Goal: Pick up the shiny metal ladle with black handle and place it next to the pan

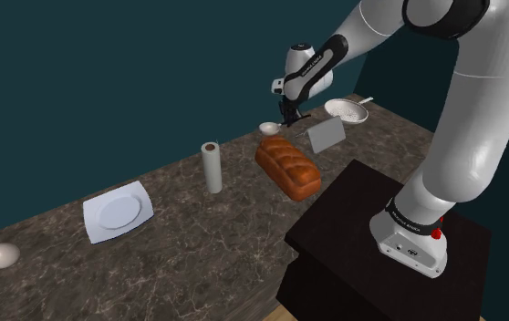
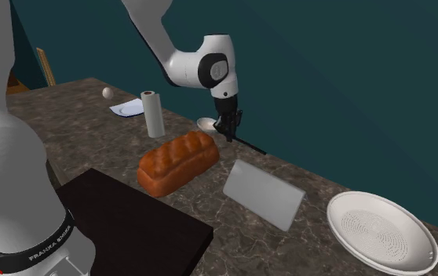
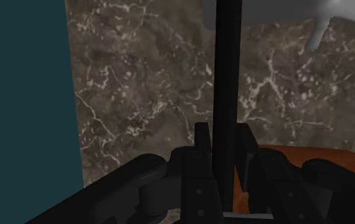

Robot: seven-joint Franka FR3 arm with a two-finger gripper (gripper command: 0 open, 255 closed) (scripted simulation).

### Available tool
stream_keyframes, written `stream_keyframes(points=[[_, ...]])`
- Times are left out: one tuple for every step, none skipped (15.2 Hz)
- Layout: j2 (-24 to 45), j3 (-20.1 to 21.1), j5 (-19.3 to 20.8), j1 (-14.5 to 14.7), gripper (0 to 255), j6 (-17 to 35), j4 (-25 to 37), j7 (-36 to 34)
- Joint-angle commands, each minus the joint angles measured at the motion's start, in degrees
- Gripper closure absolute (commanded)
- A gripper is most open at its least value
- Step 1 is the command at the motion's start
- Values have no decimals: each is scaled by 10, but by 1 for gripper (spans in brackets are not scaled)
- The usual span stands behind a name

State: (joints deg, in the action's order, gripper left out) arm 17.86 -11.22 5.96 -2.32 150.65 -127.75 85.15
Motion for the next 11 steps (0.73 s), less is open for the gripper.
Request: stream_keyframes(points=[[-18,-8,1,-17,255,18,-34,24],[-27,-11,1,-25,255,25,-49,35],[-36,-16,2,-33,255,32,-63,47],[-44,-20,2,-41,255,39,-77,60],[-52,-24,2,-50,255,45,-90,72],[-60,-28,2,-58,255,51,-102,86],[-67,-33,2,-67,255,56,-114,99],[-74,-37,1,-77,255,62,-125,113],[-81,-42,1,-86,255,67,-135,128],[-87,-47,0,-95,255,72,-145,143],[-93,-52,-1,-105,255,77,-154,159]])
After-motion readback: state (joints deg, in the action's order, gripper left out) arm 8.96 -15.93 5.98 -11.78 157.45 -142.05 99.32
